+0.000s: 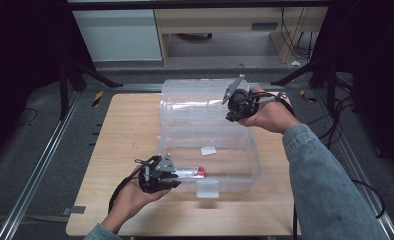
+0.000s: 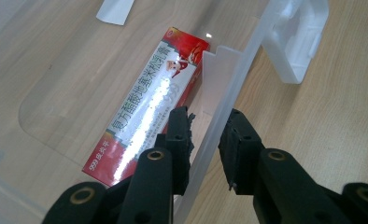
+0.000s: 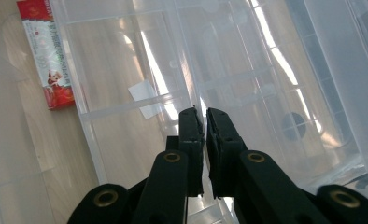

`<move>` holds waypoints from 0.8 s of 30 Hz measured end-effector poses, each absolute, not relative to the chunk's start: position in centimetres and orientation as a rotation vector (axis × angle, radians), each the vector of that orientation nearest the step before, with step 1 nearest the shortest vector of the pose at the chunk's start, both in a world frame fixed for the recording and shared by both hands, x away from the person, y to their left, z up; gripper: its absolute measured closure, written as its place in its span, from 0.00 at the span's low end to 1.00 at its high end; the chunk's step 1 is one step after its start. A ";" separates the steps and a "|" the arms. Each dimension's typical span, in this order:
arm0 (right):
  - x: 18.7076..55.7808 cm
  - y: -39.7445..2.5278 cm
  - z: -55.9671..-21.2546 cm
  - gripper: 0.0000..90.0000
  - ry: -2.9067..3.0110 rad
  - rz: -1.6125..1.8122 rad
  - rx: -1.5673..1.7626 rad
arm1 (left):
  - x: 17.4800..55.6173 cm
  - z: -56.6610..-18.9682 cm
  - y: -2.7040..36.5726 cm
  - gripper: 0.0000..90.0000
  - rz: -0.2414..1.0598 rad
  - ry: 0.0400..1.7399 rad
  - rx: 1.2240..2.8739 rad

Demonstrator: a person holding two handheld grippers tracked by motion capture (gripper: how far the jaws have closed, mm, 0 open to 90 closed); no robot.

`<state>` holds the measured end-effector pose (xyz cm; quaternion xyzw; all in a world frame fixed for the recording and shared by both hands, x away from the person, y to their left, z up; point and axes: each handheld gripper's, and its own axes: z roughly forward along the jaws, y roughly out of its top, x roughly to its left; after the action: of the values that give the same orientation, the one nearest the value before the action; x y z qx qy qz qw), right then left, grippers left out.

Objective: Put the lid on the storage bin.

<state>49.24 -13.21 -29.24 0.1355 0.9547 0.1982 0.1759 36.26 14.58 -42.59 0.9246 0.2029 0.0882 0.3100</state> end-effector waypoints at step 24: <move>45.0 -14.1 -29.2 0.96 2.669 0.618 0.310 | 36.4 -42.7 14.5 0.80 0.250 0.535 2.437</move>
<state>44.97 -14.06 -29.20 0.1102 0.9503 0.2199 0.1910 36.40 14.54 -42.66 0.9234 0.2028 0.0946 0.3120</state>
